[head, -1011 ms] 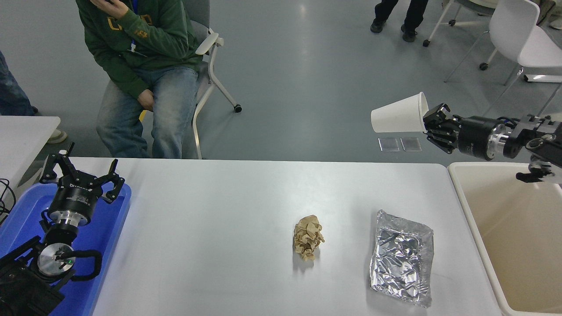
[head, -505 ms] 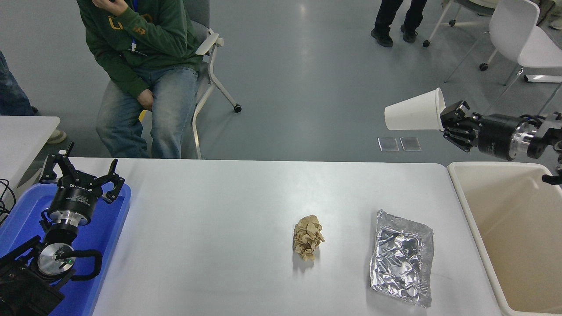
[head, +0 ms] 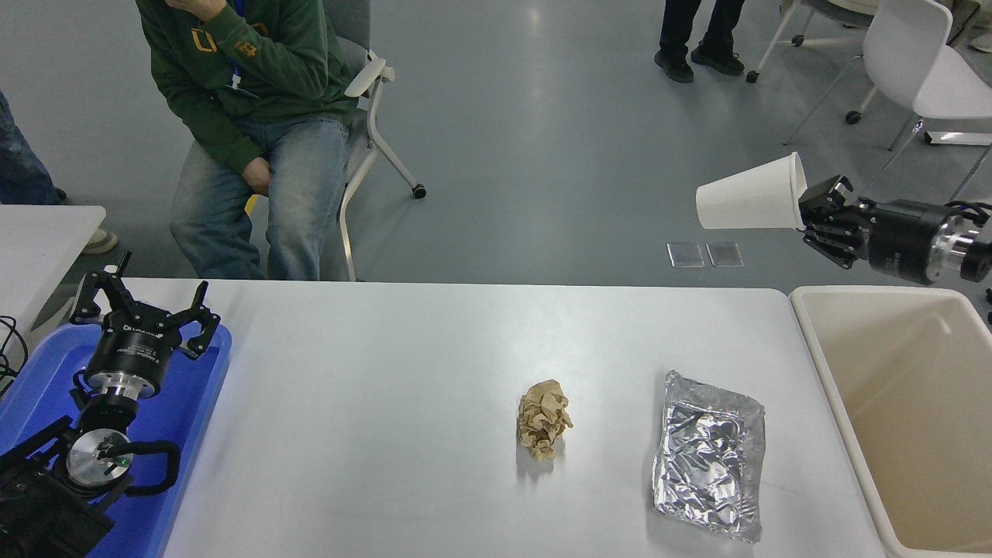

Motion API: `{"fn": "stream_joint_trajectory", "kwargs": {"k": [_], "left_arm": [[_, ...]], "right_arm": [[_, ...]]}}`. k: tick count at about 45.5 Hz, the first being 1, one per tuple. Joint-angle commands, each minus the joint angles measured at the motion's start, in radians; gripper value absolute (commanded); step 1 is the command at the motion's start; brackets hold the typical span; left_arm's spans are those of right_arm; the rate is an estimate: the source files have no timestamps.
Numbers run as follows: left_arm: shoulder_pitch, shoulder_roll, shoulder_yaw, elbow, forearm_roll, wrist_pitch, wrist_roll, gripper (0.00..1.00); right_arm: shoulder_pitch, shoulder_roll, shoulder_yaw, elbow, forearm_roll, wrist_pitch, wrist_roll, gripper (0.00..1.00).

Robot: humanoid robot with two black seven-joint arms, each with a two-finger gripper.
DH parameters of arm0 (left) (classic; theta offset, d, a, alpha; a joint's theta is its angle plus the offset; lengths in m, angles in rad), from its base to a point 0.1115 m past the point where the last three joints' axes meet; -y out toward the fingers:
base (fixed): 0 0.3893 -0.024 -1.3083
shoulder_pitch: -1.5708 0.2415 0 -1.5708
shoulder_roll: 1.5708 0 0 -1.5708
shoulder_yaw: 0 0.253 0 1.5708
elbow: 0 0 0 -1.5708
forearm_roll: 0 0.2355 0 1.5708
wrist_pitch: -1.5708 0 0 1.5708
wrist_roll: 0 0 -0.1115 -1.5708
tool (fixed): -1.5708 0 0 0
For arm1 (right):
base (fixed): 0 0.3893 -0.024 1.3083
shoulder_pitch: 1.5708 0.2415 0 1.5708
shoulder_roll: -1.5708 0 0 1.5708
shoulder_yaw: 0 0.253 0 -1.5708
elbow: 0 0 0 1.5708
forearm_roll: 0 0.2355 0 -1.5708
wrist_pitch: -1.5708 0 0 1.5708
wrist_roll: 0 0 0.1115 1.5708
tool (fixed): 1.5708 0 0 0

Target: Clean the table surface

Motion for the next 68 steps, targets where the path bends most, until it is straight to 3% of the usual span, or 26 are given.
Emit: {"fn": "stream_joint_trajectory", "kwargs": {"k": [1,22,33,51,68], "left_arm": [[0.0,0.0,0.0,0.0,0.0,0.0,0.0,1.0],[0.0,0.0,0.0,0.001,0.0,0.0,0.0,1.0],[0.0,0.0,0.0,0.0,0.0,0.0,0.0,1.0],[0.0,0.0,0.0,0.0,0.0,0.001,0.0,1.0],[0.0,0.0,0.0,0.0,0.0,0.0,0.0,1.0]], "right_arm": [[0.009,-0.023,-0.002,-0.01,-0.004,-0.001,0.0,0.0],[0.049,-0.066,-0.022,-0.186,-0.022,-0.017,0.0,0.0],[0.02,-0.053,-0.059,-0.398,-0.017,-0.017,0.0,0.0],[-0.051,-0.055,-0.061,-0.542,-0.016,-0.02,-0.002,0.0],[-0.14,-0.055,-0.059,-0.585,-0.008,-0.139,-0.021,0.0]]}}
